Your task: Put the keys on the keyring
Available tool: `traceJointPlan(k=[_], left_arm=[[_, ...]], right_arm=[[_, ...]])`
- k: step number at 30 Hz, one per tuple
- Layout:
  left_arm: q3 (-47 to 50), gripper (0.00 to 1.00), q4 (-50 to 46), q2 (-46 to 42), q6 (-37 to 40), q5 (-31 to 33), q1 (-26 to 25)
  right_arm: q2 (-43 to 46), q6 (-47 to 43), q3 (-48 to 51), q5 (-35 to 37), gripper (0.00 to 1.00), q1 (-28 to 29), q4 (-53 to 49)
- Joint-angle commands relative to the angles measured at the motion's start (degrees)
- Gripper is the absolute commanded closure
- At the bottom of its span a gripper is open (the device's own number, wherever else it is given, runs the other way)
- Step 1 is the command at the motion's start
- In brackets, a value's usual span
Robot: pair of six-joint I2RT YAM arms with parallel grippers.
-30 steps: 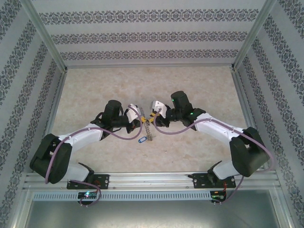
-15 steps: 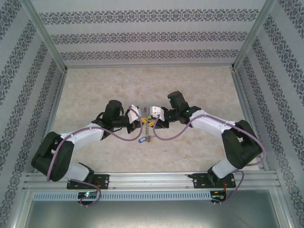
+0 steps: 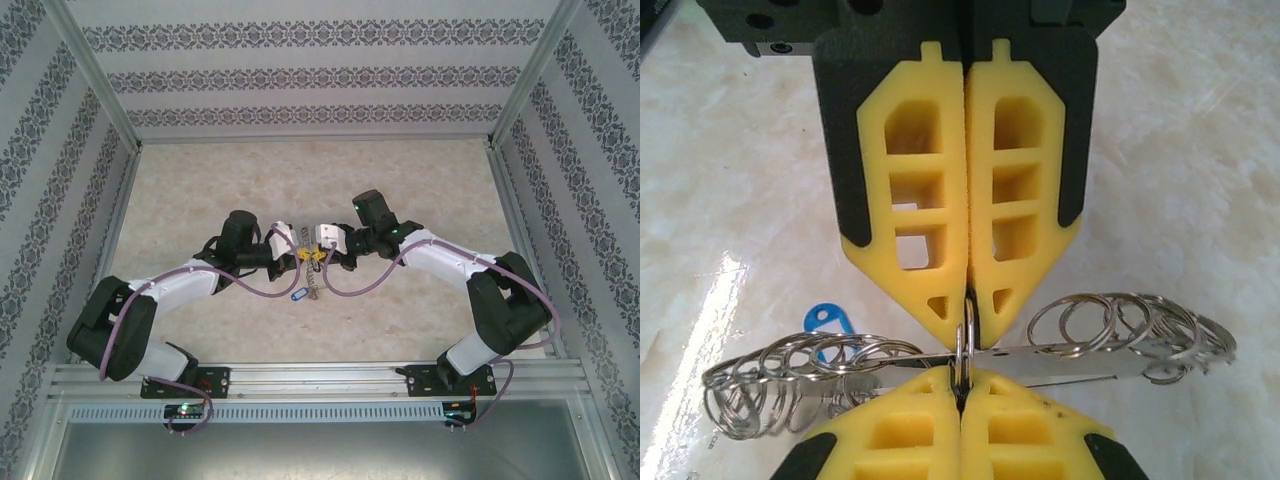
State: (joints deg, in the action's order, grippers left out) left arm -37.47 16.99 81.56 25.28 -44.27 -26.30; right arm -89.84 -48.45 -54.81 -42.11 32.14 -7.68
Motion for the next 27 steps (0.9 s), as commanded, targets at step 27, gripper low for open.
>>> traceJointPlan(k=[27], left_arm=[[-4.9, 1.00, -8.3, -0.2, 5.7, -8.2, -0.8]], right_arm=[[0.7, -0.7, -3.6, -0.1, 1.00, 2.1, -5.7]])
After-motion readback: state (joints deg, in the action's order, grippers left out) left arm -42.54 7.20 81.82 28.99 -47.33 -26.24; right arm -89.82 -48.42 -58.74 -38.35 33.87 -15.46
